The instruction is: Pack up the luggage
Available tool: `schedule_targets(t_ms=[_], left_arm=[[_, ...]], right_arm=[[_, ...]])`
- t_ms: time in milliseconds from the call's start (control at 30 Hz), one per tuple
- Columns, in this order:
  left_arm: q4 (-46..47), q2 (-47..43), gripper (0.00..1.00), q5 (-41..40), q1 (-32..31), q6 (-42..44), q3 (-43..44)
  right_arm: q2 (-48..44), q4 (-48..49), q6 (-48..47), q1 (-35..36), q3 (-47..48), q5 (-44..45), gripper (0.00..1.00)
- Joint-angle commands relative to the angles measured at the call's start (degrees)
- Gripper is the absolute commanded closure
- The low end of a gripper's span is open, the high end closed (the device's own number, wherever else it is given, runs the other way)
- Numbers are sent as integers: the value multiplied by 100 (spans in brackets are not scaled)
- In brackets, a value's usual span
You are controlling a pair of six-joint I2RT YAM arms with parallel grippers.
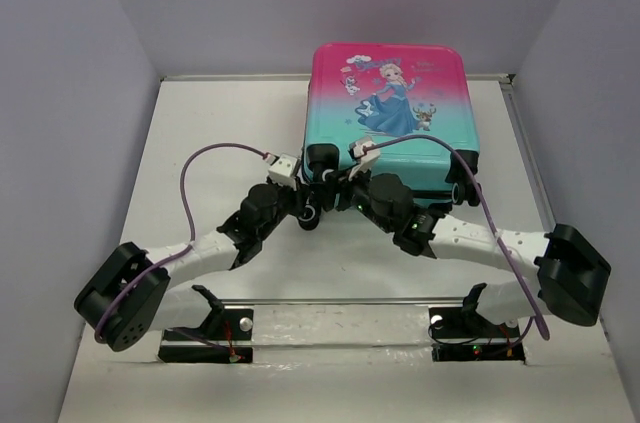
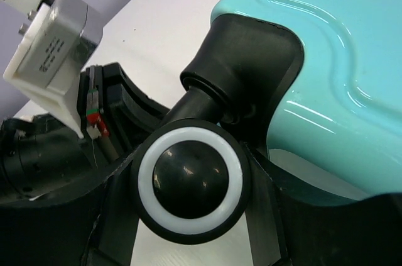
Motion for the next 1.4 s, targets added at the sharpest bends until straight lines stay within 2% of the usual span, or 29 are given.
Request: schedule_targets(t_ms=[0,67,167,300,400,433,467,533,567,633,667,700,800,933,1000,1100,1367], left_arm=[[29,-409,94,-1702,197,105,-27],[-331,-471,94,-1950,320,-95,-35],[-507,-410,94,-1758,864,-394,-9],[-500,-138,94,-1529,1058,-580,254],[-360,47,94,-1258,1094,-738,474],[-228,47,94,-1004,1094,-747,509],[43,21,94,-340,1094,-765,484],[395,-215,94,428,1094,-870,177],[571,-443,94,1240,1094,-922,54],[512,-724,94,1643,1085,-1098,-324],[320,-900,91,1740,1085,-1186,-464],[187,-1311,79,1750,1085,-1352,-770],[-16,-2190,56,2081,1085,-1582,-1377],[-499,-3054,44,2504,989,-1679,-1687],[-500,-3274,42,2462,779,-1583,-1749],[-508,-3346,33,2041,269,-1285,-1627],[-517,-2037,31,996,-277,-449,-739]], right_arm=[[-814,411,173,211,-271,-328,93],[-1042,95,164,211,-394,-267,93],[-1753,-275,217,211,-824,-249,93],[-2395,-871,278,211,-1097,-538,93],[-2529,-1049,305,211,-1177,-898,93],[-2538,-1093,296,211,-1195,-934,93],[-2538,-1128,305,211,-1247,-873,93],[-2538,-1181,235,211,-1256,-768,93],[-2520,-1190,209,211,-1221,-741,93],[-2512,-1260,173,211,-1160,-680,93],[-2477,-1304,156,211,-1081,-549,93],[-2450,-1374,112,211,-1037,-478,93],[-2424,-1409,77,211,-958,-258,93],[-2424,-1515,68,158,-844,-108,93],[-2424,-1585,33,106,-791,-82,93],[-2459,-1726,-3,53,-720,-82,93],[-2626,-1989,-38,0,-676,-152,93]])
